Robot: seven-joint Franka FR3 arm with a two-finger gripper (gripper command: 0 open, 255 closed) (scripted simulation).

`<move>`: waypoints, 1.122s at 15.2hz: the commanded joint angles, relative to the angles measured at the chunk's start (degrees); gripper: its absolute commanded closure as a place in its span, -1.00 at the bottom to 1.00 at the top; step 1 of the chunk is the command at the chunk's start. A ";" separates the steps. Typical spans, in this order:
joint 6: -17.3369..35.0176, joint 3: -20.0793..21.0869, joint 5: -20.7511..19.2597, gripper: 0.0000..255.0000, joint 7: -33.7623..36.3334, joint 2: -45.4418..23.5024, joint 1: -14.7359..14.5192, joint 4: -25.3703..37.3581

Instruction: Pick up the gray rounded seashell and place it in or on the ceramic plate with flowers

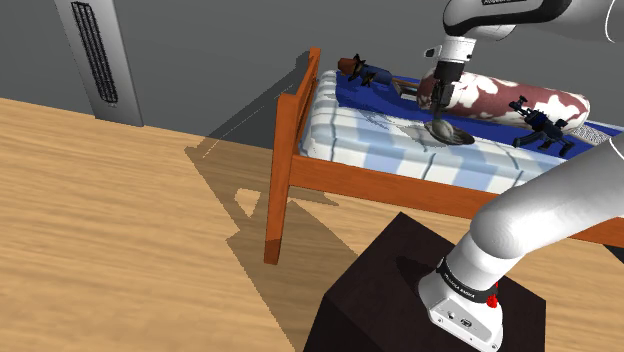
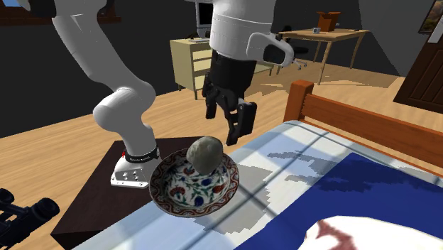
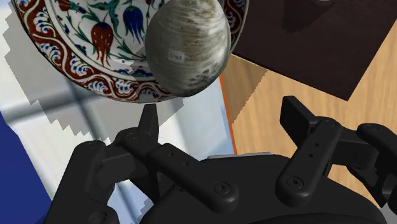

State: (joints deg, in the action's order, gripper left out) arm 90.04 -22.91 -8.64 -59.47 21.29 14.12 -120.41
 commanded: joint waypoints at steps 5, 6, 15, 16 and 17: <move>3.91 -0.29 -1.02 -1.00 -1.14 0.86 0.04 -5.25; 4.33 -0.33 -1.07 -1.00 -1.11 0.93 0.08 -5.75; 4.32 -0.33 -1.07 1.00 -1.11 0.94 0.07 -5.74; 4.32 -0.33 -1.07 1.00 -1.11 0.93 0.07 -5.74; 4.32 -0.33 -1.07 1.00 -1.11 0.93 0.07 -5.74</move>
State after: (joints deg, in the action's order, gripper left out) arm 94.36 -23.24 -9.71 -60.57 22.23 14.20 -126.15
